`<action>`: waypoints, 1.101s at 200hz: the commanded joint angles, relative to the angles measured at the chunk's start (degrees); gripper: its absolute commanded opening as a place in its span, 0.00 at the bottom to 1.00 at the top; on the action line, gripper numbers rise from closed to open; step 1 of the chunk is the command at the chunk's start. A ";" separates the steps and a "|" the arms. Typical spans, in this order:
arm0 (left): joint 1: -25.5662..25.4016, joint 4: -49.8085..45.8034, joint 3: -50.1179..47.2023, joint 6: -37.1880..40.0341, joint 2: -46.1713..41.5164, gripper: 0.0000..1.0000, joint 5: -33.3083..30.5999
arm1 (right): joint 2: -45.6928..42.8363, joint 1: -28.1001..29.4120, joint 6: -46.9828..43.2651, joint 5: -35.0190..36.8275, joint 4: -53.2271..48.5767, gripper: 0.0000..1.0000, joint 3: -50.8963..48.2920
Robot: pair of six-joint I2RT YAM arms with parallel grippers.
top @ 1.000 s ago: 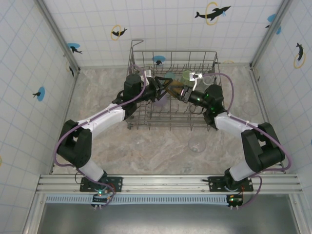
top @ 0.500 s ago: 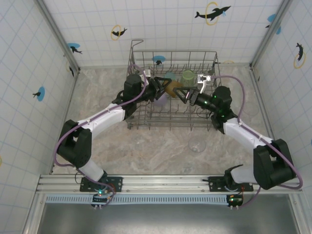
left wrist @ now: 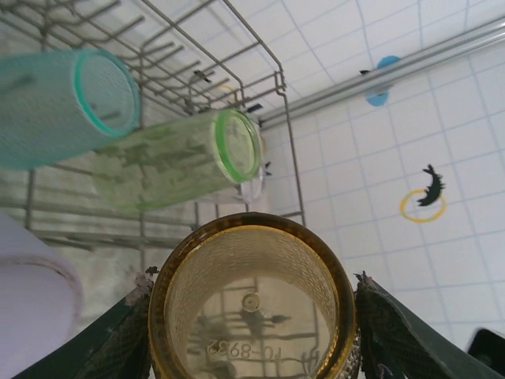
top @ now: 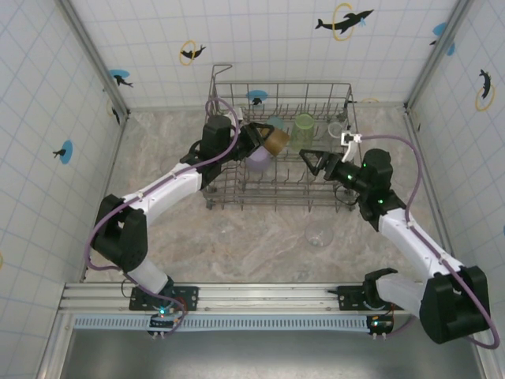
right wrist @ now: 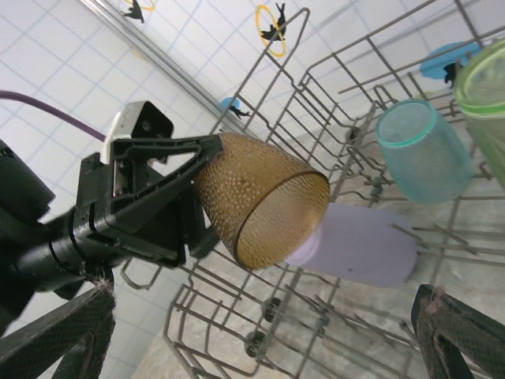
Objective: Load the cups into the dish rack
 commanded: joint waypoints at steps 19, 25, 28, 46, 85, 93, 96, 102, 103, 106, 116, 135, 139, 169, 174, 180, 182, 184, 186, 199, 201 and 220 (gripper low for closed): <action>-2.49 -2.42 2.01 12.02 -1.94 0.00 -10.08 | -6.62 -1.58 -5.49 5.53 -8.80 1.00 -1.89; -2.78 -2.84 2.50 12.97 -1.69 0.00 -10.90 | -7.28 -1.78 -5.99 6.10 -9.61 1.00 -2.05; -2.90 -3.12 2.77 13.50 -1.51 0.00 -11.31 | -7.51 -1.82 -6.16 6.28 -9.92 1.00 -2.12; -3.79 -4.90 4.95 16.15 -0.11 0.00 -13.18 | -9.15 -2.49 -7.02 6.80 -11.59 1.00 -2.45; -7.48 -3.15 5.86 22.48 0.30 0.00 -21.82 | -12.11 -3.02 -12.46 10.08 -19.05 1.00 -0.47; -8.07 -3.20 6.66 23.96 0.90 0.00 -23.17 | -13.00 -3.11 -13.40 10.86 -19.99 1.00 -0.10; -8.22 -3.29 6.98 24.33 1.12 0.00 -23.37 | -13.26 -3.19 -13.66 11.11 -20.27 1.00 -0.08; -8.47 -3.55 7.73 24.95 1.81 0.00 -23.58 | -13.89 -3.37 -14.03 11.32 -20.64 1.00 0.05; -8.48 -3.61 7.84 25.06 1.90 0.00 -23.58 | -13.97 -3.39 -14.07 11.35 -20.68 1.00 0.07; -8.56 -3.72 8.21 25.30 2.33 0.00 -23.58 | -14.23 -3.51 -14.17 11.42 -20.86 1.00 0.10; -8.92 -4.08 9.49 26.08 3.66 0.00 -23.51 | -15.10 -3.76 -14.24 11.57 -21.10 1.00 0.06; -9.67 -4.36 11.60 27.57 6.23 0.00 -23.32 | -16.20 -4.12 -14.26 11.63 -21.72 1.00 -0.11; -9.80 -4.36 12.04 27.87 6.72 0.00 -23.23 | -16.38 -4.20 -14.28 11.63 -21.91 1.00 -0.12; -10.84 -5.17 15.49 30.43 10.69 0.00 -24.23 | -17.85 -4.82 -14.63 11.80 -23.72 1.00 -0.07; -11.06 -5.24 16.02 30.83 11.33 0.00 -24.49 | -18.13 -4.87 -14.67 11.81 -23.87 1.00 -0.12; -11.17 -5.33 16.65 31.25 12.09 0.00 -24.71 | -18.42 -4.99 -14.76 11.88 -24.05 1.00 -0.15; -11.25 -5.36 16.83 31.40 12.32 0.00 -24.86 | -18.53 -5.04 -14.78 11.89 -24.09 1.00 -0.14; -11.29 -5.41 17.01 31.48 12.51 0.00 -24.96 | -18.65 -5.14 -14.78 11.85 -24.08 1.00 -0.09; -11.37 -5.40 17.18 31.61 12.71 0.00 -25.07 | -18.74 -5.14 -14.80 11.89 -24.19 1.00 -0.13; -11.70 -5.44 18.32 32.20 14.20 0.00 -25.59 | -19.27 -5.37 -15.06 11.97 -24.66 1.00 -0.21; -11.73 -5.47 18.50 32.27 14.39 0.00 -25.69 | -19.32 -5.44 -15.00 11.94 -24.66 1.00 -0.20; -12.23 -5.45 19.76 33.45 16.35 0.00 -26.26 | -19.84 -5.84 -15.42 12.09 -25.30 1.00 -0.25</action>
